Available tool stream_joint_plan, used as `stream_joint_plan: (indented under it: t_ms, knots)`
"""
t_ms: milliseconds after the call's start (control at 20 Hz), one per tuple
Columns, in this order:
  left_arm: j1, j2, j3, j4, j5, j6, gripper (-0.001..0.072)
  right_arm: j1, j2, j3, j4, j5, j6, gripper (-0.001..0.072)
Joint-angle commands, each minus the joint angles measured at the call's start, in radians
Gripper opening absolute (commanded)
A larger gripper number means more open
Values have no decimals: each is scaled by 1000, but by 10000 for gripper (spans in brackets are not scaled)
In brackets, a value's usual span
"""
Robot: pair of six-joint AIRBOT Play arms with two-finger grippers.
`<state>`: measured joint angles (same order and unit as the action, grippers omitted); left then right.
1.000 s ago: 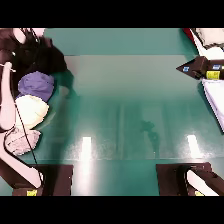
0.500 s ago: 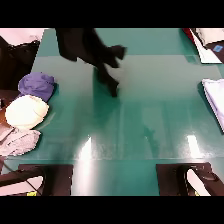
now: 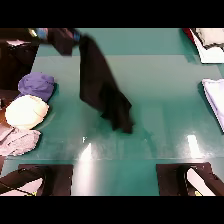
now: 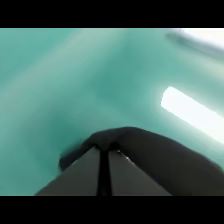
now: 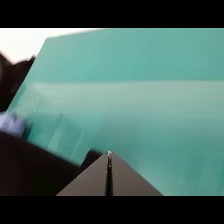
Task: Fold the shirts.
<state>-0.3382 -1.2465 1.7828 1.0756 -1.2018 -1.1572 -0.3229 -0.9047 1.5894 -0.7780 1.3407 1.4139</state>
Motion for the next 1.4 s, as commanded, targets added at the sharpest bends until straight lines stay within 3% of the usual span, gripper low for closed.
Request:
stream_joint_plan:
  t_ms: [0, 50, 100, 150, 200, 250, 450, 550, 900, 1150, 1200, 1350]
  knots:
    - [15, 4, -203, 263, -108, -126, 26, 65, -77, 102, -2, 111, 0, 20]
    - [44, 4, -266, 264, -127, -143, 27, 89, -90, 109, -3, 111, 0, 20]
    - [75, 4, -317, 264, -139, -156, 191, 109, -99, 111, -2, 111, 0, 20]
    - [113, 4, -359, 263, -154, -184, 532, 128, -106, 111, -8, 110, 0, 20]
    - [149, 4, -378, 262, -169, -215, 620, 145, -113, 111, -12, 111, 0, 20]
    - [183, 5, -379, 257, -193, -224, 620, 155, -121, 111, -11, 111, 0, 20]
    - [264, 14, -394, 238, -230, -223, 620, 163, -148, 111, -11, 111, 0, 20]
    - [289, 16, -464, 159, -207, -217, 620, 163, -161, 111, -11, 111, 0, 20]
    - [303, 12, -796, -64, 161, -209, 620, 163, -184, 80, -11, 113, -1, 20]
    - [303, -60, -823, -90, 224, -241, 618, 163, -127, -64, -11, 42, -1, 20]
    - [303, -71, -823, -103, 239, -242, 554, 163, -108, -102, -11, 15, -1, 20]
    - [303, -70, -805, -138, 257, -229, 28, 163, -65, -207, -8, -29, -1, 20]
